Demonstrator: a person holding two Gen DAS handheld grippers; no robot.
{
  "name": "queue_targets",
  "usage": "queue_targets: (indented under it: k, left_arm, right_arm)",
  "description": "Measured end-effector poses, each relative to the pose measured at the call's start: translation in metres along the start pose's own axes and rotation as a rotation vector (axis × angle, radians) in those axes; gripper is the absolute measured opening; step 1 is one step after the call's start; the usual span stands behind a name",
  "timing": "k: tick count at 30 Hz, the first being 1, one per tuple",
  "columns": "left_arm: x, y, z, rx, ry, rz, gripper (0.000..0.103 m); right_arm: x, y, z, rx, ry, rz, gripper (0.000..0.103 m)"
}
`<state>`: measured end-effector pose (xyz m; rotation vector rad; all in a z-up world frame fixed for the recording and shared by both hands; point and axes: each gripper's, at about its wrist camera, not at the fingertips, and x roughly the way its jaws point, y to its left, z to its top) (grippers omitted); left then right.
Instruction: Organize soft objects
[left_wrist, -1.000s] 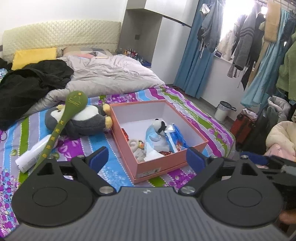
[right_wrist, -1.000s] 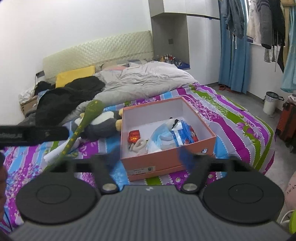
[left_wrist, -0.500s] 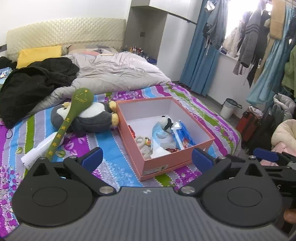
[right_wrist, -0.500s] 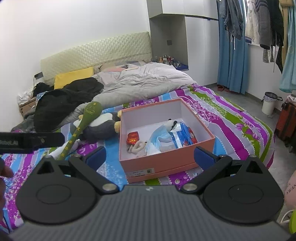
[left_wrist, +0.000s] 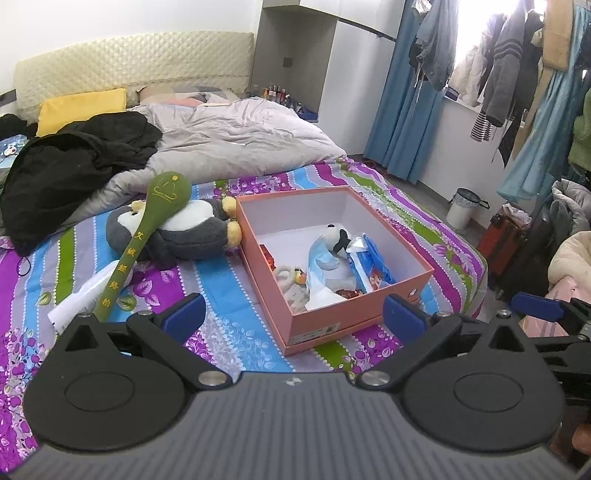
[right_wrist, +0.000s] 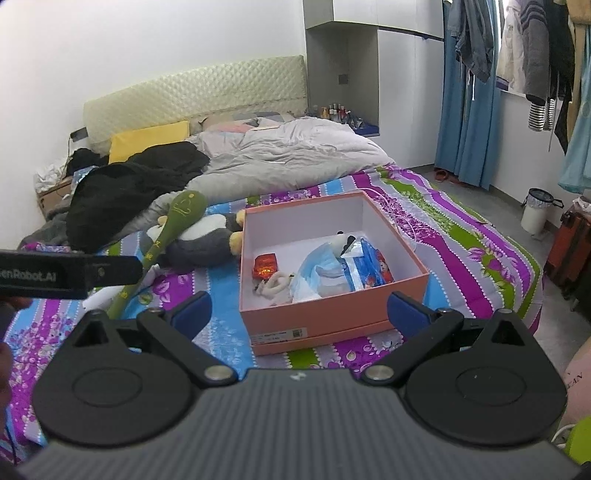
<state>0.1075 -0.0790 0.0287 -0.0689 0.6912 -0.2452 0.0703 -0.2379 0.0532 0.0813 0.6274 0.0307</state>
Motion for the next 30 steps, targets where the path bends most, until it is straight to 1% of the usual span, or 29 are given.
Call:
queue_targets:
  k: [14, 17, 24, 30]
  left_arm:
    - [-0.012, -0.005, -0.004, -0.031, -0.01, -0.026, 0.103]
    - [-0.013, -0.005, -0.004, -0.026, -0.008, -0.021, 0.103]
    - [-0.011, -0.008, -0.004, -0.023, -0.007, -0.023, 0.103]
    - [-0.011, -0.01, -0.007, -0.016, -0.004, -0.009, 0.103]
  right_arm:
    - [-0.004, -0.002, 0.0, 0.014, 0.001, 0.029, 0.103]
    - [-0.003, -0.003, 0.0, 0.024, 0.013, 0.033, 0.103]
    - [-0.005, -0.005, 0.0, 0.028, 0.003, 0.023, 0.103]
    - [-0.005, -0.006, -0.002, 0.027, 0.007, 0.026, 0.103]
